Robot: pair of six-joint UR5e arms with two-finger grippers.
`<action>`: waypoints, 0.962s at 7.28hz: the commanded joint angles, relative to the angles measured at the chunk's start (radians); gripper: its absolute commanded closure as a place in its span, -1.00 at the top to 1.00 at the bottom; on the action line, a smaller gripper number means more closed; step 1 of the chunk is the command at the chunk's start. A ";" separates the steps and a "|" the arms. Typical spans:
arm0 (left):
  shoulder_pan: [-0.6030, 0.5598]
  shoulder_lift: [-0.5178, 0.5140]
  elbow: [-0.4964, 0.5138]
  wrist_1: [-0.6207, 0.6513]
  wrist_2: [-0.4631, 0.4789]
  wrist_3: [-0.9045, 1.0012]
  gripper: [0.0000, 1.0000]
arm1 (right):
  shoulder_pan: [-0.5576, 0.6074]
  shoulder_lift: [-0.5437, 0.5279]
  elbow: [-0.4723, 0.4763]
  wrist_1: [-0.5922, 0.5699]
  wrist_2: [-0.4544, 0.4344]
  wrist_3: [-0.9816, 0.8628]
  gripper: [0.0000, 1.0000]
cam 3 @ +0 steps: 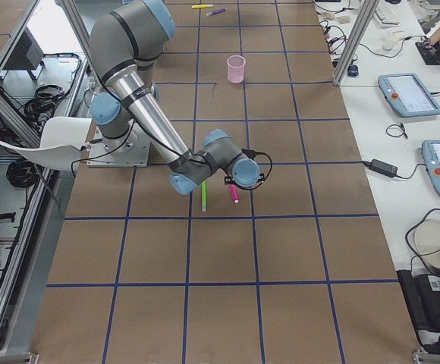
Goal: Insert purple and pink pens into pink cup
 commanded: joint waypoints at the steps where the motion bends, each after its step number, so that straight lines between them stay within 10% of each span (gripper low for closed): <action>1: 0.033 -0.050 -0.046 0.122 0.014 0.044 1.00 | -0.024 0.000 -0.004 0.001 -0.021 -0.035 0.92; 7: 0.068 -0.167 -0.050 0.175 0.011 0.044 0.95 | -0.021 0.017 0.005 -0.044 -0.153 -0.281 0.62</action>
